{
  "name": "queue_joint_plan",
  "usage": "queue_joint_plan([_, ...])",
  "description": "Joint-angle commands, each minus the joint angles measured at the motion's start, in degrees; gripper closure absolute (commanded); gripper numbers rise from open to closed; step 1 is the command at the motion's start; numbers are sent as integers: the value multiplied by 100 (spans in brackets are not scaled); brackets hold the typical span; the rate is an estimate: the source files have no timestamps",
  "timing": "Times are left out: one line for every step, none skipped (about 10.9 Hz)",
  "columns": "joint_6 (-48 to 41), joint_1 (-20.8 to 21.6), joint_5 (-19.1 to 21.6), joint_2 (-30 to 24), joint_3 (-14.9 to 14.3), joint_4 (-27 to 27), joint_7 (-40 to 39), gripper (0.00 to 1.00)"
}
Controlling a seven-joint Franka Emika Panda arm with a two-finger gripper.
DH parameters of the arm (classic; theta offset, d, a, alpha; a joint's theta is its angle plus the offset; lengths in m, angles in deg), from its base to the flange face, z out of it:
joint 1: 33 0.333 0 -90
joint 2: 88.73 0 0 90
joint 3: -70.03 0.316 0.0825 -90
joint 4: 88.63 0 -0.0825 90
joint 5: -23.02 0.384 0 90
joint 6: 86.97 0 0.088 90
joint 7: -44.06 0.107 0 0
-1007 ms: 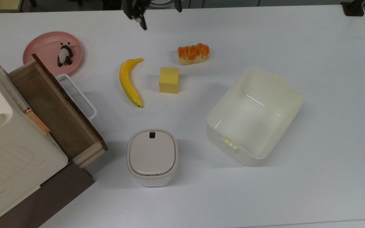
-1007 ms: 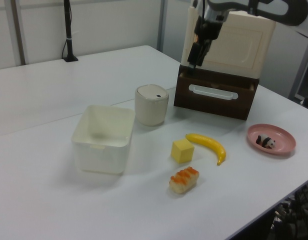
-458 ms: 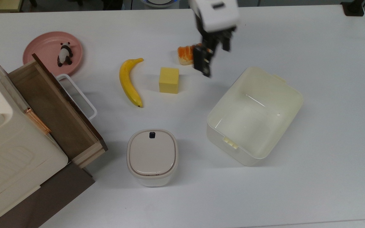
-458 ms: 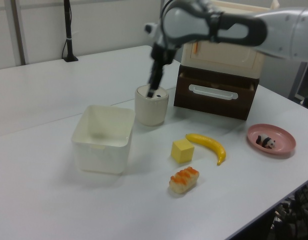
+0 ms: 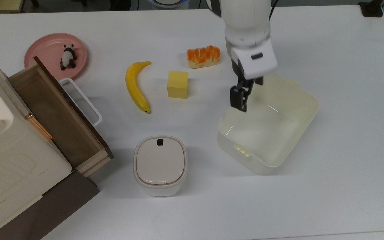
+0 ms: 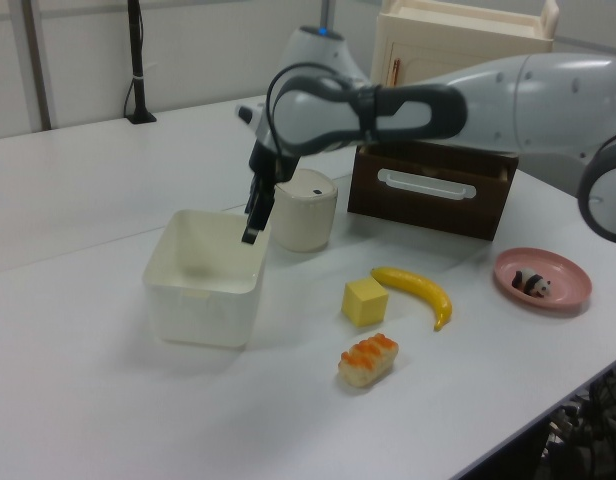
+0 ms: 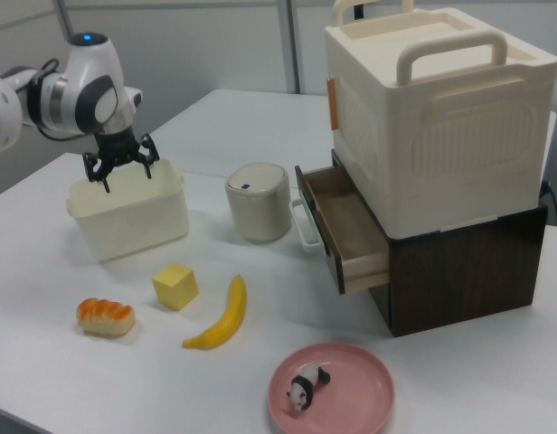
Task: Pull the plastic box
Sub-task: 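Move the gripper over the cream plastic box and lower it inside the rim, then hook the box rim and drag the box toward the cheese cube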
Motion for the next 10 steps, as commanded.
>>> queue_joint_plan([214, 184, -272, 172, -62, 28, 19, 0])
queue_joint_plan([214, 201, -342, 233, -62, 37, 19, 0])
queue_joint_plan([214, 201, -386, 260, -62, 46, 19, 0])
queue_joint_plan([214, 201, -421, 252, -62, 72, 10, 0])
queue_joint_plan([214, 201, -526, 226, -62, 212, 10, 0])
queue_joint_plan([214, 201, -640, 199, -53, 335, 10, 0])
queue_joint_plan([205, 201, -659, 129, -62, 475, 10, 0])
queue_joint_plan([197, 201, -668, 42, -88, 625, 19, 0])
queue_joint_plan([188, 167, -659, -3, -105, 678, 28, 0])
queue_joint_plan([127, 131, -650, -55, -123, 688, 36, 0])
